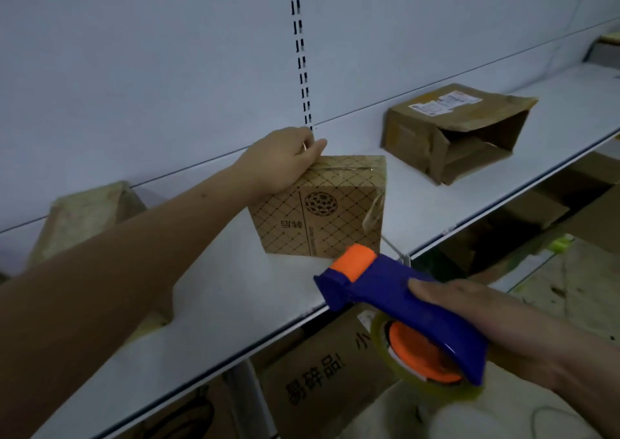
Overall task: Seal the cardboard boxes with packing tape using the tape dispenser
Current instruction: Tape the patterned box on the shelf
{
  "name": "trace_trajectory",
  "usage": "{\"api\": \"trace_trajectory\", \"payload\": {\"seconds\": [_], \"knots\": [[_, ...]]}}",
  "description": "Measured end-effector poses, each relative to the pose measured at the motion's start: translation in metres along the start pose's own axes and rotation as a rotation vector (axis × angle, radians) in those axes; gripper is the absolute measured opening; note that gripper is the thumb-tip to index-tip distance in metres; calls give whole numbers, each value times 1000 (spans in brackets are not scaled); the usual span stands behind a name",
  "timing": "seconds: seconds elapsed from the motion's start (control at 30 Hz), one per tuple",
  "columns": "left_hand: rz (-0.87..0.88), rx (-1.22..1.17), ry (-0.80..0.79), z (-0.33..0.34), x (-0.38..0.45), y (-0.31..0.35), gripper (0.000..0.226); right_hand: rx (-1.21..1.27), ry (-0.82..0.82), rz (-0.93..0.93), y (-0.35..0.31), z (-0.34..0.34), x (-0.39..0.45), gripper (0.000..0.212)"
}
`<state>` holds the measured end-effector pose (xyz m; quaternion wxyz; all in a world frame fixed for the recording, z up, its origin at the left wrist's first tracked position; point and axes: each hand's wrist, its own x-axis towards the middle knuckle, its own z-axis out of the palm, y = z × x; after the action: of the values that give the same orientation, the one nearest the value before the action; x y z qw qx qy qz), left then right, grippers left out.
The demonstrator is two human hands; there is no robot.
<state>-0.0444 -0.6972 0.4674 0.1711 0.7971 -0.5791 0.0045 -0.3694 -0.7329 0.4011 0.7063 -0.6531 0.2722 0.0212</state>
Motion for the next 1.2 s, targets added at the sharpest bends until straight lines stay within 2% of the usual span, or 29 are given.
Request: {"api": "trace_trajectory", "payload": {"seconds": [0.13,0.2,0.27,0.33,0.4,0.5,0.57,0.7,0.8,0.9,0.97,1.07,1.1,1.13,1.2], "knots": [[223,225,285,-19,-9,7,32,-172,160,-37,-4,4,-20,67],[221,110,424,-35,-23,22,26,-183,188,-24,-4,7,-27,63],[153,-77,478,-41,-43,40,23,-218,234,-73,-3,8,-35,58],[153,-66,393,-37,-59,63,32,-263,279,-127,-1,8,-44,55],[151,14,206,-26,-60,84,56,-331,319,-169,6,5,-49,51],[31,114,-100,-5,-41,98,88,-435,350,-217,16,-1,-56,29],[-9,219,-189,8,-30,95,93,-451,360,-271,23,-5,-61,28],[-5,164,-193,8,-20,83,84,-425,434,-396,39,-9,-69,51],[3,20,-277,-5,-16,73,74,-449,491,-451,49,-10,-73,41],[28,-79,-312,-13,-18,73,59,-625,594,-631,63,-14,-69,36],[44,-172,-209,-14,-28,78,52,-820,663,-746,72,-23,-65,36],[137,-328,105,-9,-63,98,44,-1167,768,-941,78,-39,-60,54],[179,-422,108,-7,-77,108,42,-1252,808,-1010,76,-43,-60,54],[217,-519,39,-4,-91,119,42,-1323,849,-1072,75,-47,-61,53],[280,-634,-198,-2,-118,137,50,-1415,901,-1150,73,-54,-64,48]]}}
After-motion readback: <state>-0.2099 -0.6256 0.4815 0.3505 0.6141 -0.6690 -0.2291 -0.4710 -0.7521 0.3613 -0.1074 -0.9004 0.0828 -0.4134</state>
